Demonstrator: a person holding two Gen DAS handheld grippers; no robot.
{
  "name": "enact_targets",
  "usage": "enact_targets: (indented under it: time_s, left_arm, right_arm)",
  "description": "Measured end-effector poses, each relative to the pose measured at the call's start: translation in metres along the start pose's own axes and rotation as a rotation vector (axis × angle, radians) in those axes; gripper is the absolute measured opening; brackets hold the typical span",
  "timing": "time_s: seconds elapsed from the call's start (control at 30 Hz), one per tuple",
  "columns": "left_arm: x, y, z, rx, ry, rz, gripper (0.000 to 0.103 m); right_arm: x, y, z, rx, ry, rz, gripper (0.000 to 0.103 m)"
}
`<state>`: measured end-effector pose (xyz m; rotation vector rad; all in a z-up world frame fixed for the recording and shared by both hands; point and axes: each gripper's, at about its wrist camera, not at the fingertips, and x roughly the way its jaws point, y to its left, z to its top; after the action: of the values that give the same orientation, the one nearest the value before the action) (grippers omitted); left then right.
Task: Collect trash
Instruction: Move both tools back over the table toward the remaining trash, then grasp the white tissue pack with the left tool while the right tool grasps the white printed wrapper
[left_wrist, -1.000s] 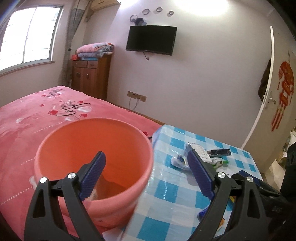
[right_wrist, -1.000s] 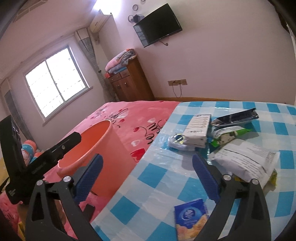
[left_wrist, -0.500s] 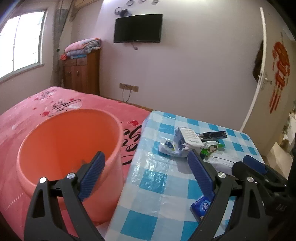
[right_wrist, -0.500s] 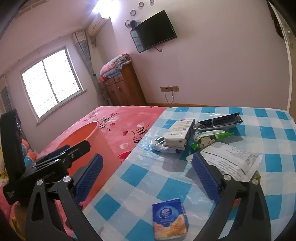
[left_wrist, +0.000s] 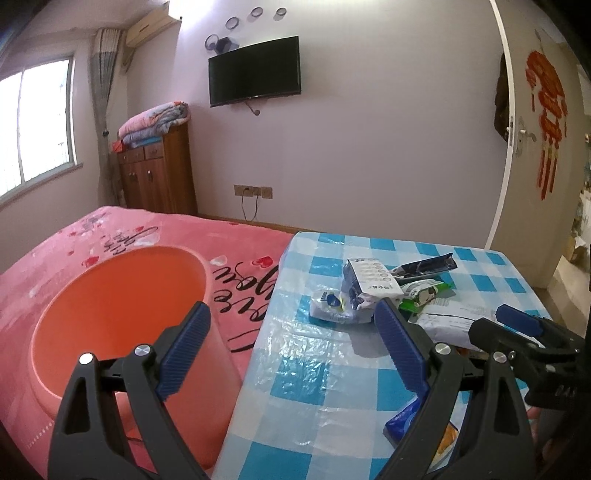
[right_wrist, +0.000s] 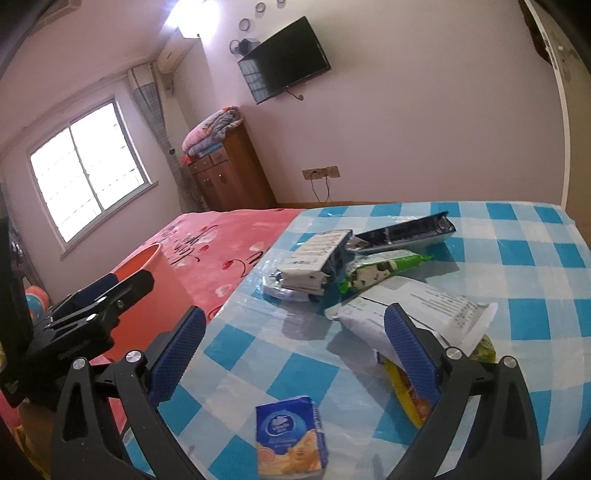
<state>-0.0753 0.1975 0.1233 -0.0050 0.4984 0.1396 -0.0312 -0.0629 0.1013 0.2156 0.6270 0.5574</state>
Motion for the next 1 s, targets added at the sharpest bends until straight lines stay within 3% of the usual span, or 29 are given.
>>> enact_targets:
  time_s: [1.0]
  left_arm:
    - [0.039, -0.058, -0.019, 0.067, 0.131, -0.124, 0.094]
  right_arm:
    - [-0.022, -0.078, -0.012, 0.088, 0.023, -0.112, 0.096]
